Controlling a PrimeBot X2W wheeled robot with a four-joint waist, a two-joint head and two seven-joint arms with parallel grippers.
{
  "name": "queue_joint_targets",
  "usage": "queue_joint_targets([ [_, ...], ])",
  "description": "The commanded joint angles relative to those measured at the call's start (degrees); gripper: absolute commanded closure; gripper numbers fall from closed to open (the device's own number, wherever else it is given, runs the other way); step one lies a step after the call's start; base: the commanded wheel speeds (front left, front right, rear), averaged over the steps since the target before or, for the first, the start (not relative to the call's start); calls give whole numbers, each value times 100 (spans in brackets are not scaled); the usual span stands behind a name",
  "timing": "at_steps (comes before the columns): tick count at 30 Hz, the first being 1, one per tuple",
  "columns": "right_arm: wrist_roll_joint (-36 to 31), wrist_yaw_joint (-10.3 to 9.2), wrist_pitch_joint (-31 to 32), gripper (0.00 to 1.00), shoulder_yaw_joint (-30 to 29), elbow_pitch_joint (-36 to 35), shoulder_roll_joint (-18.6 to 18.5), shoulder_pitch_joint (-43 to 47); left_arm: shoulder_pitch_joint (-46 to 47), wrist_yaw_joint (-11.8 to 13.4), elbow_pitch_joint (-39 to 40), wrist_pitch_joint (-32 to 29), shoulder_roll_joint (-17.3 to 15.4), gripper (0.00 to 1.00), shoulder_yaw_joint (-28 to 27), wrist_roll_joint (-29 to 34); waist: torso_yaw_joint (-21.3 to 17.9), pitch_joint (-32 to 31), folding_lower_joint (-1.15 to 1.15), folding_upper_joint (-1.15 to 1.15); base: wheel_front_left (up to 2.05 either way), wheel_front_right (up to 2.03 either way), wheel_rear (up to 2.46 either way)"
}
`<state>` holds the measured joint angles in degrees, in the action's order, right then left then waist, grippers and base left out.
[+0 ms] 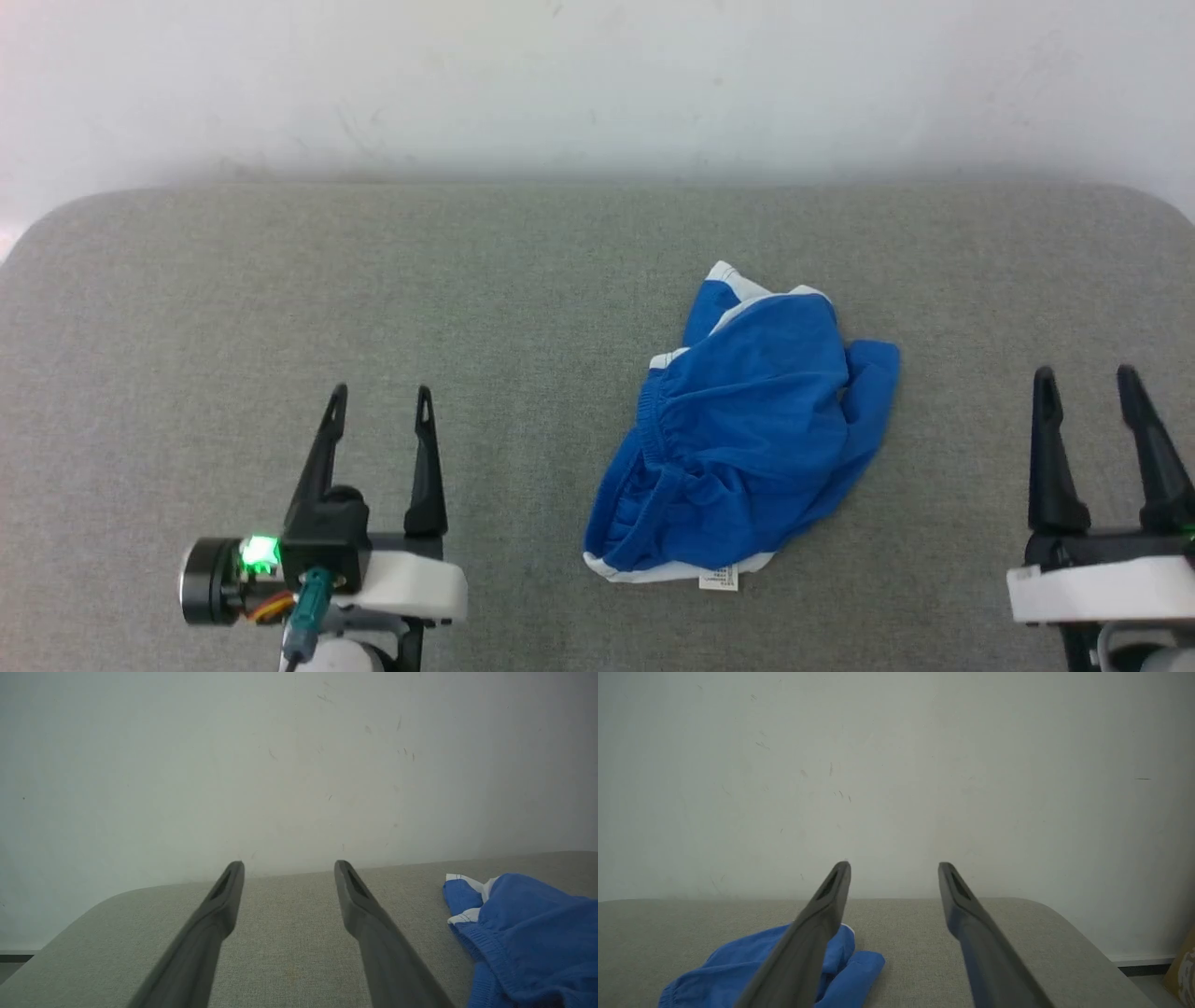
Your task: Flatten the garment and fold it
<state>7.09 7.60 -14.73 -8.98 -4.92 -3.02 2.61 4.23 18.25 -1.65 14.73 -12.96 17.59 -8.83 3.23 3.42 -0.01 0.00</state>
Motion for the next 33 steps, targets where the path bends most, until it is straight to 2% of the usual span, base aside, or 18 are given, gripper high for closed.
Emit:
queue_joint_targets([
  [1,31,-11,-27,0,23,15,14,97,-118,-62,-14,27,75,0,-92,109,-15,-32,1,0,0,0,0],
  [11,52,-11,-27,0,147,40,14,152,-278,-482,-37,27,354,0,-478,517,-85,-120,1,0,0,0,0],
  [15,44,-11,-27,0,126,5,14,101,117,-826,-59,27,353,0,-536,538,-86,-69,1,0,0,0,0],
  [16,44,-11,-27,0,126,5,14,101,117,-826,-59,27,353,0,-536,538,-86,-69,1,0,0,0,0],
  [20,-20,-11,-27,0,155,-31,14,2,943,-1299,-246,27,270,0,-559,532,-131,50,1,0,0,0,0],
  [27,-98,-11,-27,0,151,-74,14,-111,2718,-2164,-1685,-18,96,0,-243,590,-292,230,1,0,0,0,0],
  [30,-132,-11,-27,0,182,-67,14,-145,3429,-2455,-2288,-432,148,0,63,449,-381,301,1,0,0,0,0],
  [33,-149,-11,-27,0,225,-65,14,-221,4009,-2563,-2763,-1107,232,0,483,-59,-495,395,1,0,0,0,0],
])
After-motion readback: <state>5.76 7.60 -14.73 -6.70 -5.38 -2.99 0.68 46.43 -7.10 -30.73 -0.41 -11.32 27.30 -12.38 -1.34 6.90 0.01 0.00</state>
